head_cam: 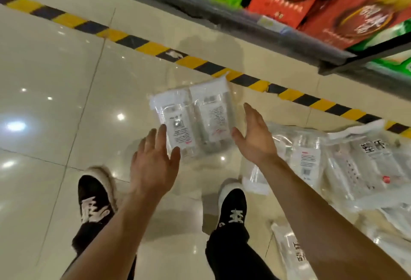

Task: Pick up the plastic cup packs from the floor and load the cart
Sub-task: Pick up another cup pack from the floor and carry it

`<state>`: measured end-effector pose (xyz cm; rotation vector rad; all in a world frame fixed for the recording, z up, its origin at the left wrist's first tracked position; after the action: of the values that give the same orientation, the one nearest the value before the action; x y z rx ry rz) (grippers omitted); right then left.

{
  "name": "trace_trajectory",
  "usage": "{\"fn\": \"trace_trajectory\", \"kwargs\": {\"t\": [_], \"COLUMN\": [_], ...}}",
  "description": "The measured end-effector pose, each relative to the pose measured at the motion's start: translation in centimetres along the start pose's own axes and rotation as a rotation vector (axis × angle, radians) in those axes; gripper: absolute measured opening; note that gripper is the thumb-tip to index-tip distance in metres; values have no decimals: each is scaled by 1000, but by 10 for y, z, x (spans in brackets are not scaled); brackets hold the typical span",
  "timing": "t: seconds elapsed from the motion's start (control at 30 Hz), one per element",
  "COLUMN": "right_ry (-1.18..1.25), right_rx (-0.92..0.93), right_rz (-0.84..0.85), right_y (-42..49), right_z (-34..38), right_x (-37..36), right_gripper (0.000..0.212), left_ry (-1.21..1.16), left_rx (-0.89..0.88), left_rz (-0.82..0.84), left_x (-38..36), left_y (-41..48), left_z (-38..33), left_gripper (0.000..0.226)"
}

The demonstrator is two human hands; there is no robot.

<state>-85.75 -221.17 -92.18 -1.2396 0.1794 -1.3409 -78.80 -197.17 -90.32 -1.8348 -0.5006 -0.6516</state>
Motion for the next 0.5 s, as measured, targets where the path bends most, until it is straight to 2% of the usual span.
{"fn": "trace_trajectory", "kwargs": {"t": [0.17, 0.3, 0.4, 0.5], "right_ry": [150, 339, 321, 292], "right_rx": [-6, -58, -47, -40], "right_rz": [28, 125, 134, 101], "right_y": [72, 102, 101, 81], "right_z": [-42, -59, -54, -36], "right_x": [-43, -62, -59, -44], "right_gripper": [79, 89, 79, 77], "left_ry": [-114, -423, -611, -638], "left_rx": [80, 47, 72, 67], "left_rz": [-18, -45, -91, -138], "left_x": [-67, -101, -103, -82], "left_y": [76, 101, 99, 84], "left_z": [30, 36, 34, 32], "left_gripper": [69, 81, 85, 78]}}
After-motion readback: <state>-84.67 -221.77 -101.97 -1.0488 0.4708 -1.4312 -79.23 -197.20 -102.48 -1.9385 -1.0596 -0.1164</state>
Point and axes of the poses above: each hand's wrist, its own y-axis towards the middle knuckle, its own x-axis out of the back of the hand, z = x × y, the point moved 5 cm from there along y, towards the middle knuckle, and after that the axes turned 14 degrees about z, right-handed, at the moved point
